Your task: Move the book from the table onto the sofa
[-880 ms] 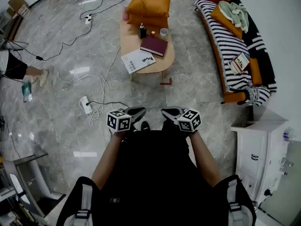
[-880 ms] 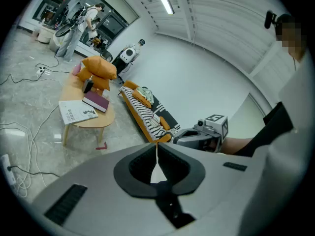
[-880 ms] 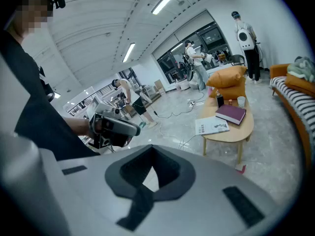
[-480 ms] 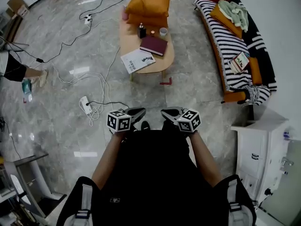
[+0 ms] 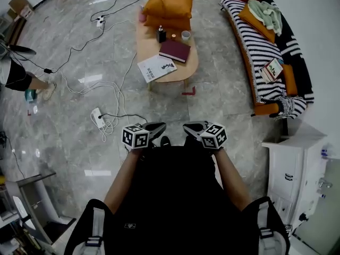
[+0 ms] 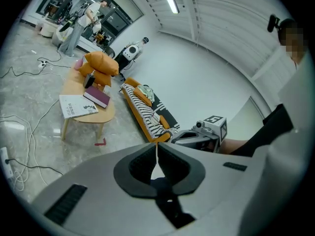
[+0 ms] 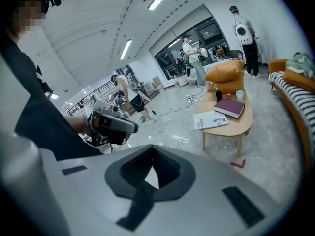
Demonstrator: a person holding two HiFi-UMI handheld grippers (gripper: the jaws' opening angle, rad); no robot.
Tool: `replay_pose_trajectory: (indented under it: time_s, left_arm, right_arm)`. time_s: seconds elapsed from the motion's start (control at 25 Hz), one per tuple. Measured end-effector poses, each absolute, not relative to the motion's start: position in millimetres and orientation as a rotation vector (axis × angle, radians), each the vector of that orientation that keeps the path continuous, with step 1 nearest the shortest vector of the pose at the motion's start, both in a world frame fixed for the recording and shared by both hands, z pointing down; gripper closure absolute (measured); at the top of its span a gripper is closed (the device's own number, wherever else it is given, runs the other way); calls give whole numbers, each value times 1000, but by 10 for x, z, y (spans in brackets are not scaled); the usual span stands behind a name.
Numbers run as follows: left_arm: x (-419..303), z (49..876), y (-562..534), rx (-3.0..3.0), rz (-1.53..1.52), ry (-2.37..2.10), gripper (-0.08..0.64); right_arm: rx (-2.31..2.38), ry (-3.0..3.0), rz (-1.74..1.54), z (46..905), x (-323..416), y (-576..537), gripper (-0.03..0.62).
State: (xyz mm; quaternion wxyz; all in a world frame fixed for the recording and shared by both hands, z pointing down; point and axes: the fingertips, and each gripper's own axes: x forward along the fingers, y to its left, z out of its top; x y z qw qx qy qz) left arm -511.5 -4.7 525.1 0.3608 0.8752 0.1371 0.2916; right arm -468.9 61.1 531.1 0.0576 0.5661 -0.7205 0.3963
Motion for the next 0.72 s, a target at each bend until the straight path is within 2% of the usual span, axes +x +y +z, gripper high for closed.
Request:
replay_pose_trajectory:
  time_s: [0.44, 0.72]
  left_arm:
    - [-5041, 5293, -9, 2232, 772, 311, 540]
    - [-4739, 5315, 90, 2224, 777, 269, 540]
  right_arm:
    - [1659, -2147, 1232, 5445, -4523, 682, 585]
    - [1642, -2120, 1234, 5555, -4145, 769, 584]
